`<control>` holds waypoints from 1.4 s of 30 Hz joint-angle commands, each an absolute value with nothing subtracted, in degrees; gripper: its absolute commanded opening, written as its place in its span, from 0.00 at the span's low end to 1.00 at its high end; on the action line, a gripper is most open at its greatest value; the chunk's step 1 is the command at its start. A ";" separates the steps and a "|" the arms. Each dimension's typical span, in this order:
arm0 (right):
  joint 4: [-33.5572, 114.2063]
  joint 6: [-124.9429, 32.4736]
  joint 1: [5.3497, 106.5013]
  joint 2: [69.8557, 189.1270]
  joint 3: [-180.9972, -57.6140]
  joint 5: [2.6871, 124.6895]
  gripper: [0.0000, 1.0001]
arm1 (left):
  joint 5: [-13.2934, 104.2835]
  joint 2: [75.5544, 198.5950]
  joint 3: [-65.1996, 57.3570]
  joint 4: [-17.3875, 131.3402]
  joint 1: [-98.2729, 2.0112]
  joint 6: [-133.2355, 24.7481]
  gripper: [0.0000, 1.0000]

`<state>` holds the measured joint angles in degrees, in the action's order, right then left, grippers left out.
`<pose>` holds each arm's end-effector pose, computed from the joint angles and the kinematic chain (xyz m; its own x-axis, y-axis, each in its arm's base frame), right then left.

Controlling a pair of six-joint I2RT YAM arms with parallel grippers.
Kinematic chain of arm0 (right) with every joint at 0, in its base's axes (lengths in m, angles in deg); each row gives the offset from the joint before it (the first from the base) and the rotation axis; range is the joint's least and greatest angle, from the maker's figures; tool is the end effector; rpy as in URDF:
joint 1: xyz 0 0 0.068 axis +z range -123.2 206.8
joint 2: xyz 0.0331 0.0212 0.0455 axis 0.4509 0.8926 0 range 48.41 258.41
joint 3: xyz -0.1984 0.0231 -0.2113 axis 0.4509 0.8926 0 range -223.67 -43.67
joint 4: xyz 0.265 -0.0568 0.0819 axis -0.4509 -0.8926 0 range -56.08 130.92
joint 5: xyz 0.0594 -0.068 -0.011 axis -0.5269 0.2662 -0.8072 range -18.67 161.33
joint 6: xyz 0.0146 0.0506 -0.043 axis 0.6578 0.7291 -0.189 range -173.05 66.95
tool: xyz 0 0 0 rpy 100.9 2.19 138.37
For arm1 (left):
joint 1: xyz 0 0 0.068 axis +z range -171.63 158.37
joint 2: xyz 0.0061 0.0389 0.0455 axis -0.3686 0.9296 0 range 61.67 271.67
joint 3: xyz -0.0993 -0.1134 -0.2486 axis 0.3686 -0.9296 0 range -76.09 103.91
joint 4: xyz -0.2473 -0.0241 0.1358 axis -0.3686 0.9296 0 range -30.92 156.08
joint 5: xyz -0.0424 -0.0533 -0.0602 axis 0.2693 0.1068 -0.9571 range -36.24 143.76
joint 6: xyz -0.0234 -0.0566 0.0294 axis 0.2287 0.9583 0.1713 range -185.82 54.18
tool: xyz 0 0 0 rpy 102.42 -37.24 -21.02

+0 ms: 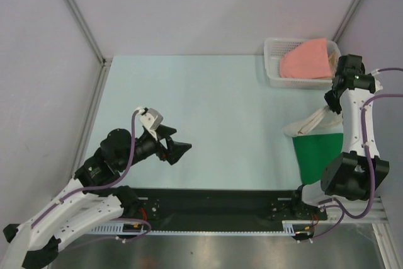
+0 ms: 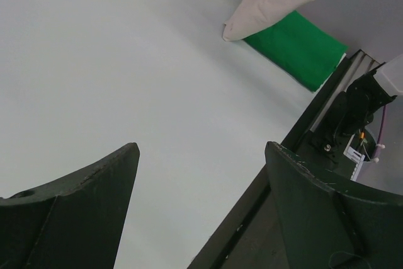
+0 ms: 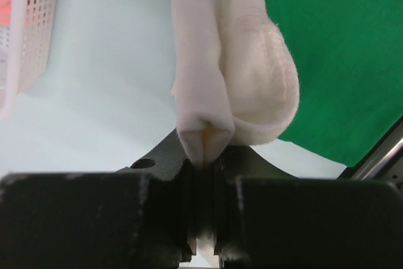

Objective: Fold and stack the t-shirts
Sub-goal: Neatly place the folded tshirt to the corner

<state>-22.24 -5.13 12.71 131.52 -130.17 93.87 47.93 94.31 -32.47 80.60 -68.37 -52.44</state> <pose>0.2982 -0.0966 0.3621 -0.2558 0.7711 -0.5831 0.8981 0.4127 0.1518 0.1056 -0.1204 0.3524 -0.3054 -0.0114 -0.9521 0.7423 0.6234 -0.2456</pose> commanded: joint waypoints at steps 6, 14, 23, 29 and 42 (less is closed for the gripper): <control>-22.89 -7.69 9.05 132.00 -132.62 94.01 0.00 | 46.29 94.71 -30.83 79.65 -68.56 -53.34 0.87; -23.59 -11.74 4.30 131.21 -134.55 88.92 0.00 | 46.02 94.54 -31.70 79.47 -68.56 -52.82 0.88; -25.09 -12.62 2.37 130.59 -137.01 85.57 0.00 | 45.49 94.89 -31.97 78.33 -68.48 -51.94 0.88; -25.96 -13.94 0.79 130.41 -137.36 84.43 0.00 | 45.32 94.80 -32.32 78.24 -68.48 -51.85 0.88; -24.91 -14.99 -3.52 128.13 -132.80 81.79 0.00 | 45.14 94.36 -32.67 78.42 -68.48 -52.20 0.88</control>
<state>-25.25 -13.72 -2.61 130.80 -133.49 82.73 46.01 94.73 -32.52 80.47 -68.37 -52.30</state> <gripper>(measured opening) 0.091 0.878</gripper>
